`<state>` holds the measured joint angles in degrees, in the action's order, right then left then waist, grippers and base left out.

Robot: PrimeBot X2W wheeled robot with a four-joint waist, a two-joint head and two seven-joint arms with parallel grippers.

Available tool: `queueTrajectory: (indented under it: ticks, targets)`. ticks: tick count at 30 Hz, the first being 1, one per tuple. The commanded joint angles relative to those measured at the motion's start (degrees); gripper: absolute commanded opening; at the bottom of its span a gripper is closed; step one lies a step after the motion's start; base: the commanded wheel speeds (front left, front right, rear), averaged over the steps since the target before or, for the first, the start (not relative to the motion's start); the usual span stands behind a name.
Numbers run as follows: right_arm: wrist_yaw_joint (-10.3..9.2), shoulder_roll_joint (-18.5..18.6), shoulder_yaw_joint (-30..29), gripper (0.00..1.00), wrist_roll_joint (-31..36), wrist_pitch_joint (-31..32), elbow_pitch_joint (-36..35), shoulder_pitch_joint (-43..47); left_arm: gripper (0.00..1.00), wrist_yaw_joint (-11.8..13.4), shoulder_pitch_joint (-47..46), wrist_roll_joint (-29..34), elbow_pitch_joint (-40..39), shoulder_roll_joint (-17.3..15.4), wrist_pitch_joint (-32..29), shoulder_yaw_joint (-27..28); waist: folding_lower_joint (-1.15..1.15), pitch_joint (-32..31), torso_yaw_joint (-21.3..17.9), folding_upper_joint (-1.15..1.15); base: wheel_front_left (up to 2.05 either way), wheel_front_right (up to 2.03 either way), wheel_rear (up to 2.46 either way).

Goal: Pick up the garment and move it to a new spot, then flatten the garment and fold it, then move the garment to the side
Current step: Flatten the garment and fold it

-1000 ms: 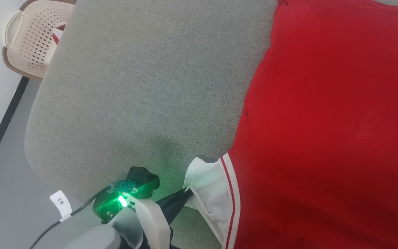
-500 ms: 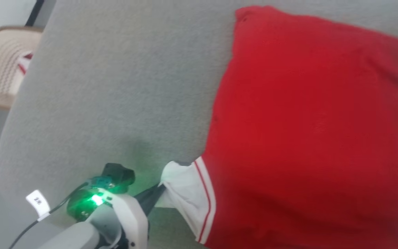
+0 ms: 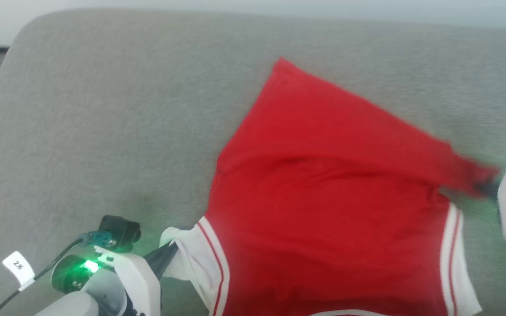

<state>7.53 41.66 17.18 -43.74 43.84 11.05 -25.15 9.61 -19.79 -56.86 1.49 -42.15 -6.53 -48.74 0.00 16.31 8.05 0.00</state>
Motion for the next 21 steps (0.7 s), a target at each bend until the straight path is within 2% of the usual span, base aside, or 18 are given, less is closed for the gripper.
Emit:
queueTrajectory:
  ticks: [1,5,10,17,18,19,21]
  targets:
    - [-0.09,-0.59,-0.79,0.00,-0.29,-0.38,-1.28,3.28,0.00,0.38,1.05,-0.33,-0.28,-0.35,-0.05,0.26,0.00,-1.96,-2.07,0.00,0.00,0.00,0.00]
    - [-0.09,-2.22,-3.83,0.00,-0.05,-0.33,-5.70,12.94,0.00,0.86,1.71,-0.92,-0.77,-1.35,-0.08,0.63,0.00,-3.10,-3.54,0.00,0.00,0.00,0.00]
    - [-0.09,-5.78,-7.92,0.00,1.58,-1.37,-7.92,22.68,0.00,1.01,2.15,-1.28,-1.07,-1.87,-0.02,0.67,0.00,-3.62,-4.48,0.00,0.00,0.00,0.00]
    - [-0.09,-11.71,-8.80,0.00,5.27,-5.25,-3.23,26.14,0.00,0.61,1.92,-1.42,-0.61,-1.56,0.45,0.75,0.00,-3.56,-5.27,0.00,0.00,0.00,0.00]
    - [-0.09,-12.12,-8.84,0.16,6.03,-5.99,-2.25,25.76,0.00,0.50,1.83,-1.42,-0.54,-1.55,0.49,0.75,0.00,-3.56,-5.33,0.00,0.00,0.00,0.00]
    - [-0.13,-12.53,-9.07,0.60,6.74,-6.54,-1.31,25.24,0.00,0.43,1.73,-1.40,-0.41,-1.58,0.55,0.73,0.00,-3.56,-5.36,0.00,0.00,0.00,0.00]
    - [-0.14,-12.62,-8.53,1.00,7.40,-6.76,-0.46,24.61,0.00,0.38,1.54,-1.35,-0.23,-1.49,0.63,0.69,0.00,-3.63,-5.39,0.00,0.00,0.00,0.00]
